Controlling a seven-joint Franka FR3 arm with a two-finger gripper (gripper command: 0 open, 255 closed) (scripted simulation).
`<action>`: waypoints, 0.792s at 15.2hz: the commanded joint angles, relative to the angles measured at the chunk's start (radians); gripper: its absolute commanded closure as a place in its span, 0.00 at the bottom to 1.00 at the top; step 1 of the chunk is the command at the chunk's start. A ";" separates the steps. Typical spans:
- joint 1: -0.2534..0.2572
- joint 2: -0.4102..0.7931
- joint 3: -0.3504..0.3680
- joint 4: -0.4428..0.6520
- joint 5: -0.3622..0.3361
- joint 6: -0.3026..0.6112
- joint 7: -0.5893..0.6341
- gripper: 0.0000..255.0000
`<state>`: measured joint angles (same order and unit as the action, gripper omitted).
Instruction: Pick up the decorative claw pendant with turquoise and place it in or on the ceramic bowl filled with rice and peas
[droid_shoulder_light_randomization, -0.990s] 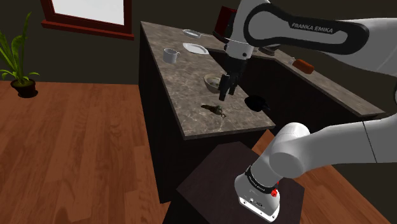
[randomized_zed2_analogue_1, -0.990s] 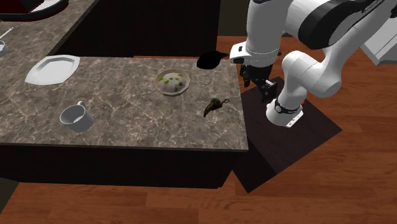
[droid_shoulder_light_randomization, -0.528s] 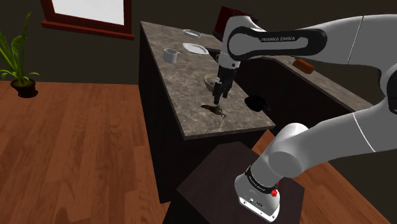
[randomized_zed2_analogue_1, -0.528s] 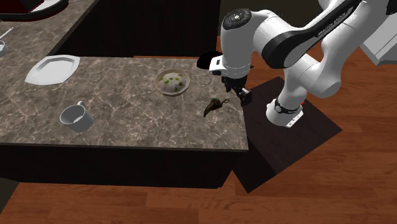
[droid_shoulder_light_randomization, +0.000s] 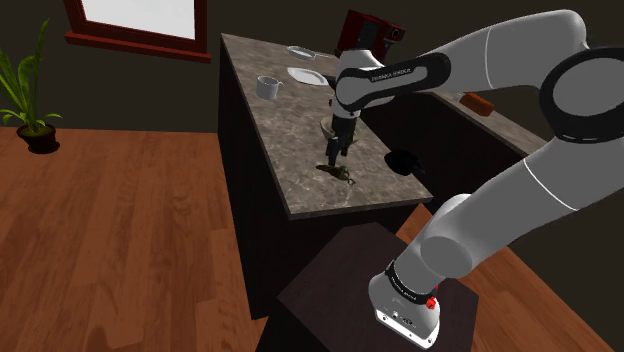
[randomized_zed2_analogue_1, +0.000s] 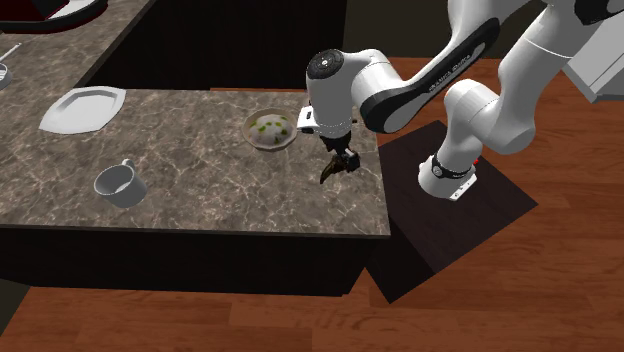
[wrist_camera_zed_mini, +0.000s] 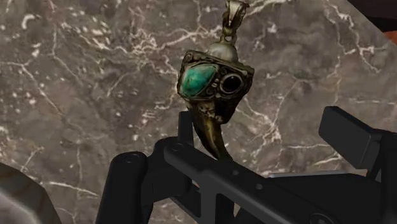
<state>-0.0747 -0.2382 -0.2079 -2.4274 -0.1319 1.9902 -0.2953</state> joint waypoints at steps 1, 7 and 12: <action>-0.008 0.071 -0.015 0.028 -0.011 0.044 -0.026 0.00; -0.013 0.111 -0.024 -0.013 -0.015 0.125 -0.032 0.00; -0.015 0.127 -0.027 -0.035 -0.015 0.163 -0.032 0.00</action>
<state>-0.0896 -0.1135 -0.2345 -2.4617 -0.1476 2.1498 -0.3273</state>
